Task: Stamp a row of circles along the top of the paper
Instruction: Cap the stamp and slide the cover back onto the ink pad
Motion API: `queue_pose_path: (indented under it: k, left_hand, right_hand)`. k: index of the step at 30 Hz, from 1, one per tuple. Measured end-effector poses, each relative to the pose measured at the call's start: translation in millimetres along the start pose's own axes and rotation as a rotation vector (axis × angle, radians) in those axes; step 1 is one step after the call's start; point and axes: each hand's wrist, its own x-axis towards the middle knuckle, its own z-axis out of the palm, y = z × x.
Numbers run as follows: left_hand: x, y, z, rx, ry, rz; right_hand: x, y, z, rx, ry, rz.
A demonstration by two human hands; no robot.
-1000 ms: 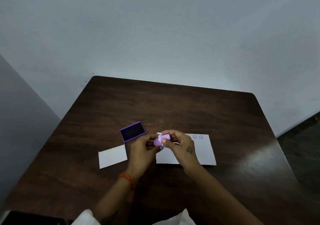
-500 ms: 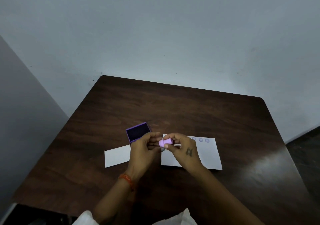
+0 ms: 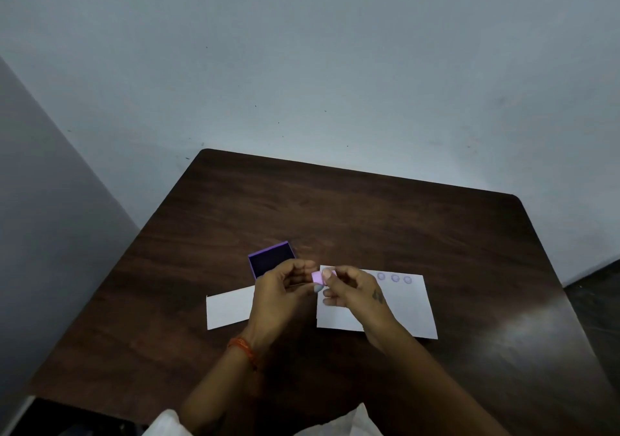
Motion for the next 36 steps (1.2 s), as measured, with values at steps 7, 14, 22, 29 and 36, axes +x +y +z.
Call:
queue_pose_path:
  k: [7, 14, 22, 29, 36]
  left_hand:
    - [1.6, -2.5, -4.4, -0.015, 0.004, -0.038]
    - [3.1, -9.3, -11.8, -0.019, 0.001, -0.044]
    - [3.1, -16.9, -16.8, -0.057, -0.030, -0.026]
    - [5.1, -27.9, -18.6, 0.041, 0.019, 0.038]
    - [16.1, -45.2, -25.3, 0.172, 0.067, 0.077]
  right_hand:
    - [7.0, -2.8, -5.1, 0.041, -0.031, -0.024]
    - [10.0, -1.3, 1.1, 0.085, -0.126, -0.031]
    - [13.3, 2.6, 12.4, 0.181, -0.124, 0.127]
    - [19.4, 5.0, 21.8, 0.211, -0.159, 0.179]
    - [38.2, 20.8, 34.9, -0.101, -0.031, 0.012]
